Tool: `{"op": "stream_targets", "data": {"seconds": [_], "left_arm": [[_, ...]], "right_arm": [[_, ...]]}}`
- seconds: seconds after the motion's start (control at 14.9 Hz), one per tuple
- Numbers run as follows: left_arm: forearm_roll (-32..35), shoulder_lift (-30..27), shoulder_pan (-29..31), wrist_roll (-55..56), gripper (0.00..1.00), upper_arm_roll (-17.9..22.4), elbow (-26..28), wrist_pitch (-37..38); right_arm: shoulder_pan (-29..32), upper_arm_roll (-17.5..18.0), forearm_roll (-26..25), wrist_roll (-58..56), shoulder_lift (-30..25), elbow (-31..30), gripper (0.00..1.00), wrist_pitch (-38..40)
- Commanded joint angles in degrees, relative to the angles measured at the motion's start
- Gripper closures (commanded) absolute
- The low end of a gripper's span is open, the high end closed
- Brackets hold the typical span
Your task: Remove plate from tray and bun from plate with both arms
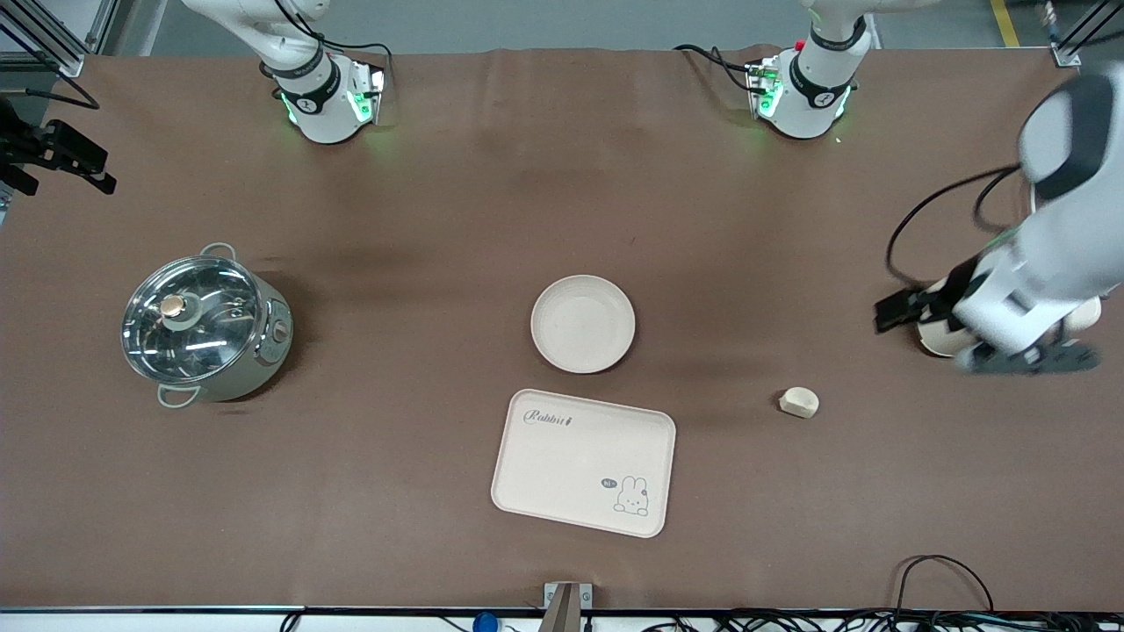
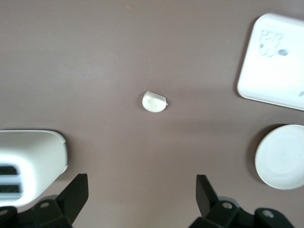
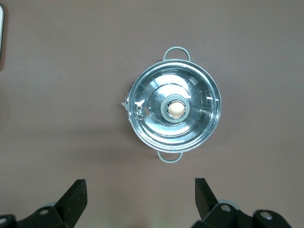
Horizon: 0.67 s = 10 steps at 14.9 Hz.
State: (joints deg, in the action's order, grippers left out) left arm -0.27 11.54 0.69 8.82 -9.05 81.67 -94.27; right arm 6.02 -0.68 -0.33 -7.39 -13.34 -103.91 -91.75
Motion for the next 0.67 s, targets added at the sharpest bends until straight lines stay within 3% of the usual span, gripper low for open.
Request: {"op": "stream_targets", "data": {"seconds": [0.0,0.27,0.47,0.6], "left_arm": [[0.89,-4.67,-0.08,0.06,0.00,0.44,0.24,3.20],[2.47,-8.80,0.01,-0.30,0.00,-0.18,3.48,5.59],[2.47,-16.44,-1.04,-0.47,0.00,1.22,14.27,-0.90],[2.56,-17.86,-1.48,-2.22,0.00,1.32,16.50,-2.50]], "right_arm": [[-0.22,-0.29,-0.28,-0.52,-0.46,-0.77,0.00,-0.54],[-0.22,-0.29,-0.19,-0.52,-0.45,-0.94,0.00,-0.45],[-0.13,-0.38,-0.19,-0.52,-0.37,-0.94,0.00,-0.54],[-0.31,-0.38,-0.11,-0.52,-0.45,-0.94,0.00,-0.45]]}}
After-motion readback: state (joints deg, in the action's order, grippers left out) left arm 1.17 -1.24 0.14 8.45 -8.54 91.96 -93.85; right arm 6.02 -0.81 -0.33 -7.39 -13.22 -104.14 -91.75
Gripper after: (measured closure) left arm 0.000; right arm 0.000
